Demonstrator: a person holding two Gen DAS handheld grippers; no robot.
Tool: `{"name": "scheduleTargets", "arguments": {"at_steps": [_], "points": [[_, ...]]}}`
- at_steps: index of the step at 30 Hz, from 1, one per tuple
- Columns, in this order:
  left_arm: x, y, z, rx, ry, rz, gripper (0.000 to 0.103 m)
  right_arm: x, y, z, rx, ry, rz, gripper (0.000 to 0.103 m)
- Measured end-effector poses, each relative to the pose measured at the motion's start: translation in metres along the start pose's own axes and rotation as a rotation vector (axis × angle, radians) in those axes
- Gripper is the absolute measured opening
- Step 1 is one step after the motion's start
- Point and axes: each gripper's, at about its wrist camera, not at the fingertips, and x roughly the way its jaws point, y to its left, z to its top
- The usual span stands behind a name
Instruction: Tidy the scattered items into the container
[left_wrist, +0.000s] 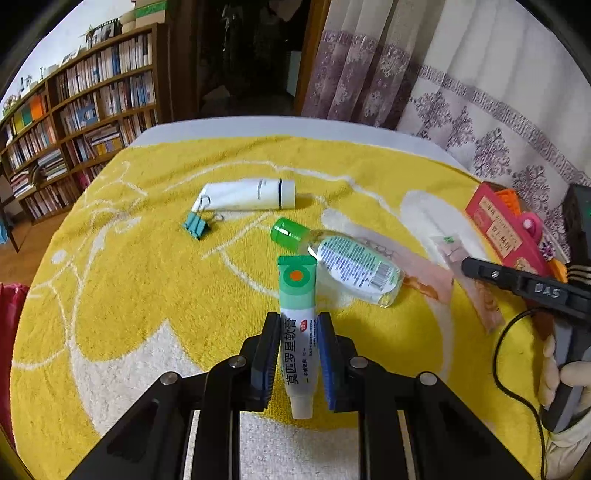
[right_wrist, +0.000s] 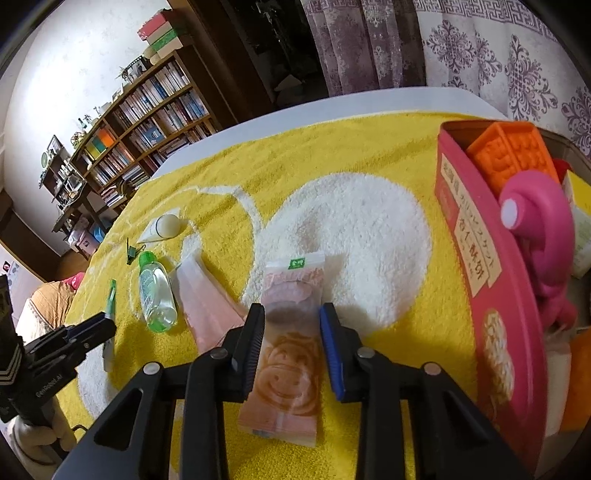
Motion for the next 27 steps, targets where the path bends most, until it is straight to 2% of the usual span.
{"name": "scheduleTargets", "arguments": {"at_steps": [2, 4, 5, 7, 9, 11, 14, 16, 19, 22, 27], "points": [[0.008, -0.001, -0.001, -0.003, 0.022, 0.009, 0.021, 0.000, 0.000, 0.000, -0.001, 0.006, 0.014, 0.039], [0.010, -0.006, -0.001, 0.020, 0.011, 0.033, 0.021, 0.001, 0.005, -0.001, -0.020, 0.008, 0.022, 0.052], [0.011, -0.009, -0.001, 0.034, 0.005, 0.050, 0.021, 0.001, 0.008, -0.001, -0.038, 0.009, 0.018, 0.054], [0.013, -0.013, 0.000, 0.048, -0.002, 0.063, 0.021, 0.002, 0.016, -0.004, -0.079, 0.006, -0.014, 0.056], [0.012, -0.011, 0.000, 0.032, -0.005, 0.040, 0.021, 0.002, 0.018, -0.005, -0.097, 0.002, -0.034, 0.055], [0.009, -0.009, -0.001, 0.018, -0.013, 0.022, 0.019, 0.002, 0.016, -0.006, -0.094, -0.001, -0.044, 0.038], [-0.002, -0.011, -0.002, 0.010, -0.040, -0.007, 0.016, -0.002, 0.011, -0.005, -0.067, -0.019, -0.044, 0.027], [-0.012, -0.012, -0.002, 0.010, -0.062, -0.021, 0.010, -0.009, 0.008, -0.003, -0.052, -0.050, -0.030, 0.014], [-0.025, -0.014, 0.004, 0.012, -0.095, -0.034, 0.010, -0.020, 0.007, -0.001, -0.041, -0.094, -0.017, 0.010], [-0.032, -0.015, 0.006, 0.015, -0.113, -0.034, 0.010, -0.021, 0.006, -0.001, -0.032, -0.101, -0.013, 0.009], [-0.028, -0.009, 0.002, 0.001, -0.091, -0.028, 0.010, -0.023, 0.009, -0.001, -0.042, -0.103, -0.004, 0.009]]}}
